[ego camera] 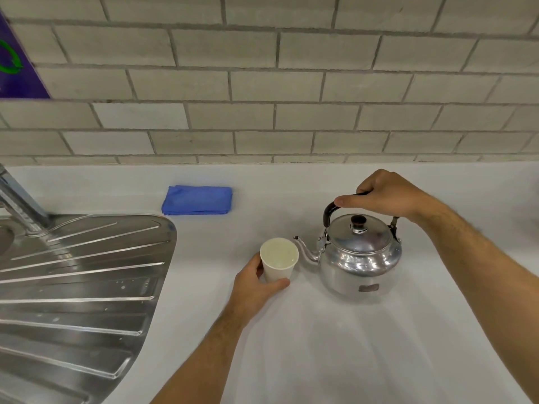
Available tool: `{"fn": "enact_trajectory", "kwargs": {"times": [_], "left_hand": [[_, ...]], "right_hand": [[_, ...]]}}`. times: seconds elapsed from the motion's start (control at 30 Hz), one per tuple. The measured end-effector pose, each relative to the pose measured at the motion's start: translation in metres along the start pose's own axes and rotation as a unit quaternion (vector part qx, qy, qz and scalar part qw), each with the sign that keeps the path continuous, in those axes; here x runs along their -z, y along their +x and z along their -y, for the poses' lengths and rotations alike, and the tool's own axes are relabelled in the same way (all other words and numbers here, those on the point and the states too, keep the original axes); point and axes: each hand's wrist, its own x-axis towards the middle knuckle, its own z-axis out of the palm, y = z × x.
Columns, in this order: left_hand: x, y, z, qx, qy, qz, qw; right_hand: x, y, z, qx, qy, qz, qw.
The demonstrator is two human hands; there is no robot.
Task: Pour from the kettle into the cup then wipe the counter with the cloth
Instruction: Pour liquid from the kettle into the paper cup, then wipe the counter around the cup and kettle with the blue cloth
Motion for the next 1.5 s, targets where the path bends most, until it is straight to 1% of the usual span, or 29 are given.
{"fn": "enact_trajectory", "kwargs": {"times": [0.2,0.37,0.53,0.63,0.83,1.03,1.2,1.3,1.37,1.43,1.47,1.5], "left_hand": [[0.000,0.001,0.003,-0.003,-0.004,-0.010,1.000],[0.000,-0.001,0.003,-0.005,-0.003,-0.007,1.000],[0.000,-0.001,0.004,-0.003,0.005,-0.010,1.000],[-0.001,0.000,0.004,-0.002,0.005,-0.010,1.000],[-0.001,0.001,0.002,-0.001,0.006,-0.009,1.000],[-0.001,0.000,0.003,-0.002,0.023,-0.008,1.000],[0.001,0.001,0.001,-0.007,0.054,-0.002,0.998],[0.004,0.000,-0.002,-0.014,0.071,0.012,0.997],[0.009,0.002,-0.003,-0.011,0.065,0.029,0.997],[0.019,0.006,-0.004,-0.005,0.064,0.031,0.997],[0.025,0.009,-0.006,-0.001,0.070,0.021,0.997],[0.032,0.013,-0.008,0.004,0.078,-0.001,0.997]], "right_hand": [[-0.004,0.018,-0.015,-0.046,0.069,-0.091,0.992],[-0.002,0.041,-0.025,-0.060,0.091,-0.165,0.980],[0.002,0.070,-0.034,-0.089,0.087,-0.206,0.971],[0.002,0.086,-0.039,-0.102,0.090,-0.215,0.967],[-0.003,0.108,-0.048,-0.137,0.109,-0.208,0.962],[-0.011,0.118,-0.051,-0.144,0.118,-0.208,0.960],[-0.006,0.118,-0.054,-0.155,0.108,-0.181,0.965],[-0.011,0.118,-0.054,-0.147,0.103,-0.185,0.966],[-0.018,0.118,-0.046,-0.124,0.055,-0.240,0.961],[-0.027,0.117,-0.033,-0.062,-0.001,-0.321,0.945],[-0.032,0.118,-0.025,-0.020,-0.016,-0.352,0.936],[-0.037,0.119,-0.015,0.019,-0.021,-0.366,0.930]]}}
